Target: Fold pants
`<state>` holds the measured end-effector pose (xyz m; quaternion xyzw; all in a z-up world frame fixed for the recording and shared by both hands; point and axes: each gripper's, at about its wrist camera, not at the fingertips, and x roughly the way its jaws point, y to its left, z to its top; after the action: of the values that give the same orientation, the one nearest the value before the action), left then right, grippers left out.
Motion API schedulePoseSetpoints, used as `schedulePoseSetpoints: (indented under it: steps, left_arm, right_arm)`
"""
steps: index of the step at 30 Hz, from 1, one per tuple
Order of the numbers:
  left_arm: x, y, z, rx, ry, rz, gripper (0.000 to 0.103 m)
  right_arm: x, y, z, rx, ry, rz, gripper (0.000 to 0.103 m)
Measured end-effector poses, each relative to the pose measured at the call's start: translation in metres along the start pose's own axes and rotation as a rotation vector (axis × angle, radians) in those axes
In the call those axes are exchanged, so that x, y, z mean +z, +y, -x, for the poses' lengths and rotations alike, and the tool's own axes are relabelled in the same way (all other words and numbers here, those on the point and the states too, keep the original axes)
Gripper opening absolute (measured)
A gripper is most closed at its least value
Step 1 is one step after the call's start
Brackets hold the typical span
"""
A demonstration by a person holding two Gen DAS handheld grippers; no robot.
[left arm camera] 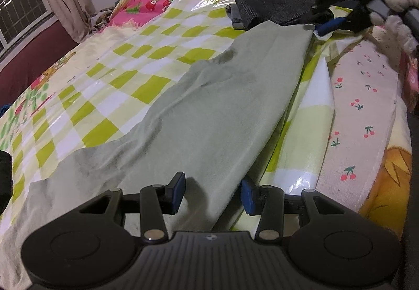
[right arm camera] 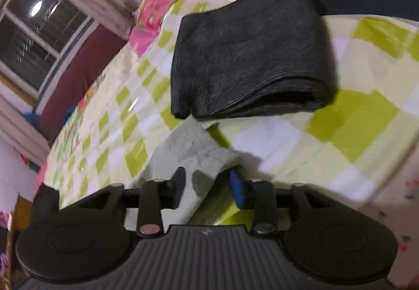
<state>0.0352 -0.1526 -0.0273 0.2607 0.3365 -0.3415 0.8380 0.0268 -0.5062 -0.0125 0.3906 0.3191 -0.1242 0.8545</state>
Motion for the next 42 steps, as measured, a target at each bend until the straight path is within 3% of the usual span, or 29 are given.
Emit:
schedulePoseSetpoints:
  steps: [4,11,14,16,17,18,23,24,25,26,30,33,36,38,42]
  left_arm:
    - [-0.002,0.001,-0.003,0.001,0.001,0.012,0.059]
    - [-0.002,0.000,0.000,0.004,0.003,0.015,0.059]
    - [-0.002,0.000,0.000,0.003,0.003,0.014,0.059]
    - [-0.002,0.001,0.001,0.006,0.002,0.016,0.059]
    - [-0.003,0.002,0.001,0.004,0.000,0.019,0.059]
    - [-0.004,0.002,0.002,0.001,-0.002,0.022,0.059]
    - [-0.002,0.004,-0.003,0.001,0.008,0.031,0.059]
    - [-0.001,0.005,-0.003,0.002,0.012,0.036,0.059]
    - [0.000,0.005,-0.003,0.008,0.015,0.034,0.059]
    - [0.001,0.005,-0.001,0.016,0.013,0.027,0.059]
    - [0.007,0.006,0.012,0.031,-0.036,0.019,0.059]
    - [0.009,0.004,0.012,0.016,-0.047,0.032,0.067]
    - [0.001,-0.002,-0.003,-0.010,0.010,0.040,0.068]
    - [-0.005,-0.004,-0.001,0.000,0.006,0.044,0.068]
    - [-0.012,0.004,0.007,0.008,0.016,0.061,0.069]
  right_arm:
    - [-0.006,-0.007,0.003,0.015,0.025,-0.037,0.040]
    - [-0.015,0.011,-0.023,-0.010,0.043,0.049,0.066]
    - [-0.015,0.018,-0.031,-0.012,0.027,0.076,0.069]
    - [-0.014,0.018,-0.029,0.012,0.016,0.067,0.064]
    - [-0.015,0.016,-0.026,0.051,0.020,0.055,0.049]
    - [-0.016,0.014,-0.025,0.085,0.033,0.028,0.044]
    - [-0.018,0.014,-0.050,0.081,0.053,0.006,0.041]
    - [-0.017,0.015,-0.057,0.088,0.061,-0.028,0.021]
    - [-0.015,0.017,-0.062,0.107,0.087,-0.071,0.007]
    - [-0.014,0.018,-0.062,0.151,0.100,-0.121,0.004]
    - [0.000,0.036,-0.003,0.274,-0.058,-0.067,0.004]
    - [0.000,0.031,0.027,0.247,-0.128,-0.023,0.004]
    - [-0.009,0.006,-0.002,0.094,-0.023,-0.060,0.007]
    - [-0.017,-0.007,-0.021,0.099,0.040,-0.124,0.007]
    - [-0.019,-0.008,-0.032,0.149,0.029,-0.166,0.012]
